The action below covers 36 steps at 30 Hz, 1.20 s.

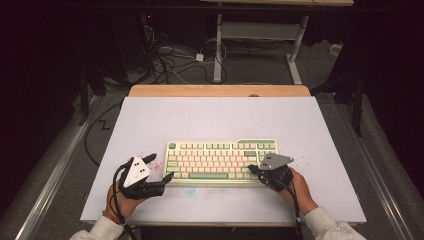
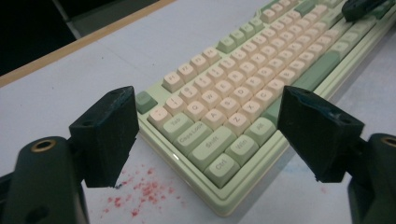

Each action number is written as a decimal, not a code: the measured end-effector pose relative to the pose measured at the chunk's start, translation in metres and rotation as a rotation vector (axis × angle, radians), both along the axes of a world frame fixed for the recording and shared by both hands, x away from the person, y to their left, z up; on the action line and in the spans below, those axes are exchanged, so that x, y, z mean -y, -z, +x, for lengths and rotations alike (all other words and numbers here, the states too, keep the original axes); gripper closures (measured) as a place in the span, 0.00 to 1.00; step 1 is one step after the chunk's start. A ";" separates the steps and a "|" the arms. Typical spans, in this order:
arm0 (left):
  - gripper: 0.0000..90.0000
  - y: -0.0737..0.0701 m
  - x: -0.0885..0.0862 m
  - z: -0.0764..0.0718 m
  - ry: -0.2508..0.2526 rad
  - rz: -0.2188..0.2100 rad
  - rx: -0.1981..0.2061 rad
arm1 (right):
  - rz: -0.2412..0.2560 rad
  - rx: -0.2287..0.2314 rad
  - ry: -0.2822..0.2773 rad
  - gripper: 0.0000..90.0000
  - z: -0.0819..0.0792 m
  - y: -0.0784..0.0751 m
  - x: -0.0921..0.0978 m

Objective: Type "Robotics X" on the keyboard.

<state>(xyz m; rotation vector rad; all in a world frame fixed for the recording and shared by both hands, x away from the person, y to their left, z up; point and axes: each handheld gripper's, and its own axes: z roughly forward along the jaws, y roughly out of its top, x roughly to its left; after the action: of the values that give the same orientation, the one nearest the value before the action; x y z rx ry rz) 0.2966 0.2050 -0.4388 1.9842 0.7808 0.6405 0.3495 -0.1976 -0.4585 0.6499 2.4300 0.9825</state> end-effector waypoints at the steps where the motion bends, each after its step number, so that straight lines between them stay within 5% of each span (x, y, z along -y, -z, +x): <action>1: 0.22 -0.003 0.001 0.002 0.009 -0.005 0.003 | 0.005 -0.003 0.002 1.00 0.000 0.000 0.000; 16: 0.27 -0.013 0.013 0.020 0.042 0.000 0.014 | -0.005 0.006 0.008 1.00 -0.001 0.001 0.000; 29: 0.27 -0.014 0.030 0.039 0.072 0.018 -0.029 | -0.001 0.003 0.007 1.00 0.000 0.001 0.002; 36: 0.35 -0.014 0.036 0.046 0.083 0.035 -0.070 | -0.007 0.001 0.013 1.00 -0.001 0.000 0.001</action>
<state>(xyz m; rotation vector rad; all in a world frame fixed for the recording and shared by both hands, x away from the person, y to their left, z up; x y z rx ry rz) 0.3425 0.1687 -0.4247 2.0688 0.7294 0.5415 0.3487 -0.1984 -0.4586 0.6610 2.4243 0.9681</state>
